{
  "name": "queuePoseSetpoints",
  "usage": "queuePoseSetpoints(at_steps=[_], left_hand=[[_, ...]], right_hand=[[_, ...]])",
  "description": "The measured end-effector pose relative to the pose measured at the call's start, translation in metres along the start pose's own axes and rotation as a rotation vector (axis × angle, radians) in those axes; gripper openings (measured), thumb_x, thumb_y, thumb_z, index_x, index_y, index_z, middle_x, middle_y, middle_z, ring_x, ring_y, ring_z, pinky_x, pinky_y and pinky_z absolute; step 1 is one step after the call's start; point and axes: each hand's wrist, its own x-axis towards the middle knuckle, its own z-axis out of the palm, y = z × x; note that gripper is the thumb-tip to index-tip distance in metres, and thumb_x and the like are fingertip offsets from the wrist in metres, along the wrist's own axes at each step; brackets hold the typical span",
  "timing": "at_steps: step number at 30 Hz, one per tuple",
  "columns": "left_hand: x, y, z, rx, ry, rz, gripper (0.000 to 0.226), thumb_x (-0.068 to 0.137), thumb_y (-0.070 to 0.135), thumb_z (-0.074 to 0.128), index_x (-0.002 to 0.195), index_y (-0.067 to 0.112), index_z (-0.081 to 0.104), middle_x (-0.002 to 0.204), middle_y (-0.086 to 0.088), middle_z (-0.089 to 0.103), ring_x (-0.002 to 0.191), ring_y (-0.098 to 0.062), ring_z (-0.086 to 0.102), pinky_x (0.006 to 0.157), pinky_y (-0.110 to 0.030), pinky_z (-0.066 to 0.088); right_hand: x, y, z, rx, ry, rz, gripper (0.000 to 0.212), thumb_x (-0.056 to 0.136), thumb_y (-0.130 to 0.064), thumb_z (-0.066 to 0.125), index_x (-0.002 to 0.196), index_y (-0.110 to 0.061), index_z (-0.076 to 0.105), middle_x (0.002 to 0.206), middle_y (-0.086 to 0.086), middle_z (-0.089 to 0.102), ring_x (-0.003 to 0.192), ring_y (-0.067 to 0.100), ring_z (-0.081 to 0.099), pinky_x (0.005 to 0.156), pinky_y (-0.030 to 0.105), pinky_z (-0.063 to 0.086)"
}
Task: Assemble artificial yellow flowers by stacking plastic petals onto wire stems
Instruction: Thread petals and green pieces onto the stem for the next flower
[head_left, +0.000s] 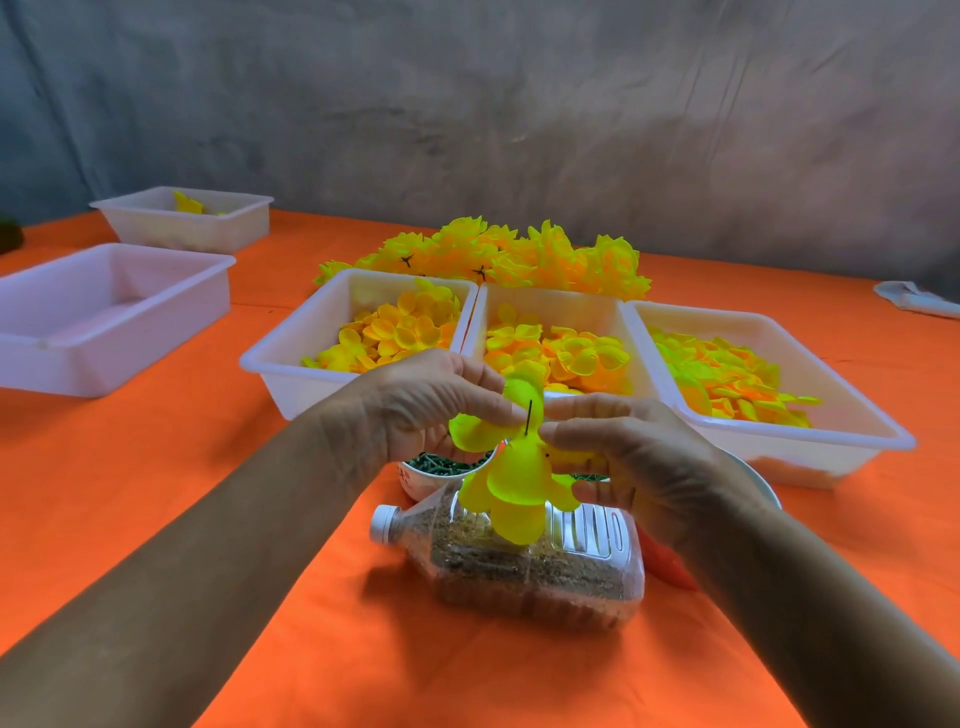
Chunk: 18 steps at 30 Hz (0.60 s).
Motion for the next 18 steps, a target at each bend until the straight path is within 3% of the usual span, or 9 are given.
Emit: queuePoseSetpoints(at_steps=[7, 14, 18], left_hand=[[-0.001, 0.000, -0.002, 0.008, -0.013, -0.009, 0.042, 0.050, 0.018, 0.076, 0.089, 0.012, 0.062, 0.072, -0.002, 0.069, 0.062, -0.015, 0.065, 0.054, -0.028, 0.055], [-0.007, -0.009, -0.006, -0.027, -0.016, -0.010, 0.040, 0.046, 0.019, 0.077, 0.084, 0.014, 0.065, 0.075, -0.005, 0.070, 0.062, -0.019, 0.063, 0.056, -0.028, 0.055], [-0.004, -0.008, -0.006, -0.043, 0.021, 0.001, 0.037, 0.050, 0.013, 0.074, 0.086, 0.012, 0.064, 0.069, -0.004, 0.070, 0.058, -0.015, 0.064, 0.054, -0.027, 0.055]], right_hand=[[-0.001, 0.003, 0.006, 0.036, 0.074, -0.012, 0.029, 0.078, -0.003, 0.068, 0.106, -0.009, 0.065, 0.078, 0.005, 0.067, 0.061, 0.012, 0.062, 0.051, 0.023, 0.042], [0.000, 0.009, 0.008, 0.000, 0.097, -0.019, 0.030, 0.076, -0.006, 0.070, 0.106, -0.011, 0.066, 0.087, 0.008, 0.068, 0.074, 0.016, 0.062, 0.058, 0.026, 0.043], [0.000, 0.009, 0.008, 0.016, 0.101, -0.010, 0.020, 0.079, -0.009, 0.069, 0.098, -0.013, 0.066, 0.066, 0.000, 0.068, 0.054, 0.009, 0.062, 0.048, 0.020, 0.044]])
